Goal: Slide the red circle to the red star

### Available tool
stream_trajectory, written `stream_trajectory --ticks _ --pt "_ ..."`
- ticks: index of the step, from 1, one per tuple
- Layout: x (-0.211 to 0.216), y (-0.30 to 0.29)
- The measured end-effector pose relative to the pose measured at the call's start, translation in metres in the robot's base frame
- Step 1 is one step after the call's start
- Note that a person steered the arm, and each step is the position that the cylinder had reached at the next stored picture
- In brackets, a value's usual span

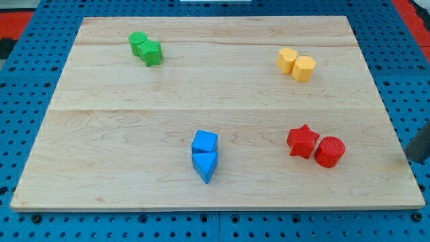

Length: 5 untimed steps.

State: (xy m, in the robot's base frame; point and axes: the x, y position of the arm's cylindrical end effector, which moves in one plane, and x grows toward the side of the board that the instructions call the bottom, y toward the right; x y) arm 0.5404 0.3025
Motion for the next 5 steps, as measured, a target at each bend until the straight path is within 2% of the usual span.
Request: stream_trajectory --ticks 2,4,5 --pt "-0.001 -0.016" --pt "-0.001 -0.082" --pt "-0.001 -0.097"
